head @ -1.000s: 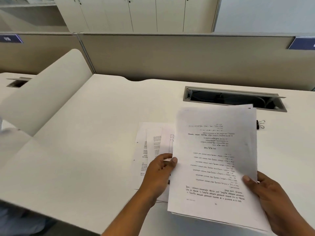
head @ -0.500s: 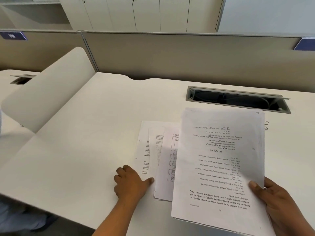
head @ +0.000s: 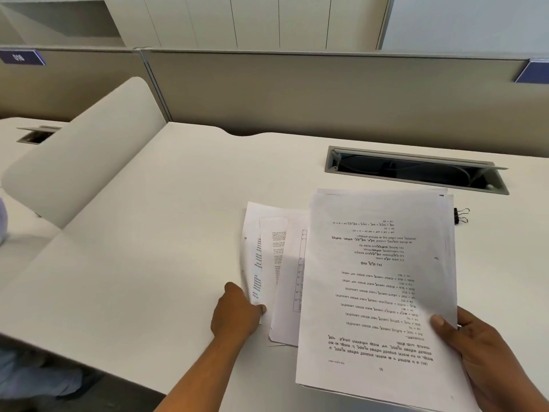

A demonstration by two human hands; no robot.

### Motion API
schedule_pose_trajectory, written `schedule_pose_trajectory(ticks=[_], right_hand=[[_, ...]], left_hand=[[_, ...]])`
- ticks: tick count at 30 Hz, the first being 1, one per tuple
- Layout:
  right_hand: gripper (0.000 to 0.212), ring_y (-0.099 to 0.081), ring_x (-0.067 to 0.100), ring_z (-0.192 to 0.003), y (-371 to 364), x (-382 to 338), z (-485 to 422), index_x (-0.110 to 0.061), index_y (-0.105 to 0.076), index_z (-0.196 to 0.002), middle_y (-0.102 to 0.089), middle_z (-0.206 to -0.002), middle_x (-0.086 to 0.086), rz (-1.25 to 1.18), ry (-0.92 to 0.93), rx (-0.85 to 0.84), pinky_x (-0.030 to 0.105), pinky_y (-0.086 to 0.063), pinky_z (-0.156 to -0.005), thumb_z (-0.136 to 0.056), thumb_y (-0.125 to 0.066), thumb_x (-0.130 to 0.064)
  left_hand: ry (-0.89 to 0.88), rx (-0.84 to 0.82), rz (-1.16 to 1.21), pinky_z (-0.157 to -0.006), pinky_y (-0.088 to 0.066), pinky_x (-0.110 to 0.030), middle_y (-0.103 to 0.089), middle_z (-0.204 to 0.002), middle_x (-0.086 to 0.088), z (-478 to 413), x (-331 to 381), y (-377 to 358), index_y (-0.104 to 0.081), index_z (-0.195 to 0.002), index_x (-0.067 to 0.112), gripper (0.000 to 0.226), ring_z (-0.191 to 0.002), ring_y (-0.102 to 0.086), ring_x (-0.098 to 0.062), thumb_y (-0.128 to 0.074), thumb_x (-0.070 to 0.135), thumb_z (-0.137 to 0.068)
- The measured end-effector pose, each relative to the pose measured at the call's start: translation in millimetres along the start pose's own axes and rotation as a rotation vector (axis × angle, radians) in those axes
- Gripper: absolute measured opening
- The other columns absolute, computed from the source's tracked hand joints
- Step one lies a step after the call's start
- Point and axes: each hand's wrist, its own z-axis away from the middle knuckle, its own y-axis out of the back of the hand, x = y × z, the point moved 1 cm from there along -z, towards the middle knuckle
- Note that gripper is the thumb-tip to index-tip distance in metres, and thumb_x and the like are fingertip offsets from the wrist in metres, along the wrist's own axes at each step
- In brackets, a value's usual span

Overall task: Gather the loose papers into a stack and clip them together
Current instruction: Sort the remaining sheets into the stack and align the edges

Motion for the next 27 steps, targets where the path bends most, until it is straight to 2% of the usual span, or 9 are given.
schedule_pose_trajectory(ticks=[2, 4, 7, 9, 14, 18, 22, 24, 27], right_hand=[[0.021, -0.074, 0.035, -0.063, 1.3, -2.5, 1.3, -0.001, -0.065, -0.107, -0.076, -0.085, 0.024, 0.007, 0.010, -0.002, 0.043, -0.061, -0.054, -0.094, -0.049, 0.002], [0.020, -0.074, 0.034, -0.061, 3.6, -4.9, 2.5, -0.001, -0.066, -0.105, -0.076, -0.082, 0.023, 0.006, 0.019, 0.003, 0.042, -0.061, -0.052, -0.094, -0.049, 0.002], [0.021, -0.074, 0.034, -0.064, 7.5, -5.2, 2.4, -0.002, -0.066, -0.107, -0.076, -0.086, 0.023, -0.006, 0.021, 0.014, 0.044, -0.062, -0.056, -0.094, -0.049, 0.001], [0.022, -0.074, 0.036, -0.068, 9.4, -3.8, 1.5, -0.002, -0.066, -0.109, -0.075, -0.092, 0.026, -0.016, 0.012, 0.021, 0.048, -0.061, -0.060, -0.093, -0.051, 0.000], [0.019, -0.073, 0.034, -0.060, 11.0, -0.2, -0.9, -0.002, -0.066, -0.104, -0.076, -0.082, 0.024, 0.018, 0.013, 0.029, 0.044, -0.061, -0.055, -0.094, -0.050, 0.002], [0.020, -0.074, 0.035, -0.062, 11.2, 0.7, -2.0, -0.002, -0.065, -0.106, -0.076, -0.085, 0.025, 0.023, -0.002, 0.035, 0.045, -0.061, -0.057, -0.094, -0.050, 0.002], [0.020, -0.074, 0.037, -0.065, 14.1, -0.4, -2.1, -0.001, -0.065, -0.109, -0.074, -0.091, 0.028, 0.038, -0.012, 0.051, 0.049, -0.061, -0.060, -0.094, -0.051, 0.000], [0.021, -0.074, 0.039, -0.068, 16.3, -1.2, -2.2, 0.000, -0.065, -0.110, -0.074, -0.093, 0.030, 0.056, -0.015, 0.059, 0.050, -0.060, -0.062, -0.094, -0.052, -0.001], [0.026, -0.074, 0.040, -0.069, 19.1, -4.1, -0.2, -0.001, -0.066, -0.111, -0.074, -0.093, 0.030, 0.064, -0.006, 0.069, 0.049, -0.060, -0.062, -0.087, -0.059, -0.008]], left_hand=[[0.003, -0.001, 0.073, -0.070, -0.045, -0.028, -0.058, -0.101, 0.001, -1.6, -2.6, 1.0, -0.049, -0.110, 0.014, 0.042, -0.086, -0.058, -0.022, -0.076, 0.028, -0.081], [0.033, -0.019, 0.240, -0.063, -0.044, -0.027, -0.063, -0.101, 0.000, -3.1, -3.8, 5.4, -0.057, -0.111, 0.012, 0.034, -0.081, -0.061, -0.019, -0.072, 0.019, -0.081], [0.105, -0.109, 0.538, -0.054, -0.038, -0.025, -0.070, -0.089, -0.007, -1.9, -1.9, 16.7, -0.066, -0.097, 0.006, 0.015, -0.065, -0.055, -0.021, -0.064, 0.006, -0.082], [0.150, -0.184, 0.590, -0.056, -0.037, -0.027, -0.068, -0.082, -0.005, -0.2, 0.0, 22.9, -0.065, -0.090, 0.007, 0.010, -0.063, -0.049, -0.021, -0.060, 0.002, -0.083], [0.284, -0.267, 0.759, -0.068, -0.055, -0.035, -0.074, -0.095, -0.017, -10.5, 1.9, 23.9, -0.069, -0.105, -0.004, 0.024, -0.079, -0.066, -0.030, -0.068, -0.003, -0.081], [0.309, -0.285, 0.897, -0.056, -0.055, -0.030, -0.075, -0.101, -0.018, -16.8, 6.8, 20.7, -0.070, -0.108, -0.001, 0.028, -0.079, -0.070, -0.028, -0.077, 0.003, -0.082], [0.259, -0.249, 0.876, -0.069, -0.059, -0.036, -0.075, -0.101, -0.011, -24.2, 14.6, 22.0, -0.069, -0.101, 0.011, 0.023, -0.092, -0.071, -0.030, -0.075, 0.028, -0.088], [0.170, -0.170, 0.758, -0.069, -0.056, -0.033, -0.074, -0.096, -0.012, -26.7, 16.0, 27.9, -0.069, -0.089, 0.010, 0.018, -0.085, -0.069, -0.029, -0.070, 0.027, -0.093], [-0.056, -0.018, 0.494, -0.068, -0.046, -0.031, -0.074, -0.086, -0.013, -28.6, 12.8, 42.1, -0.070, -0.073, 0.011, 0.025, -0.076, -0.064, -0.027, -0.064, 0.018, -0.096]])
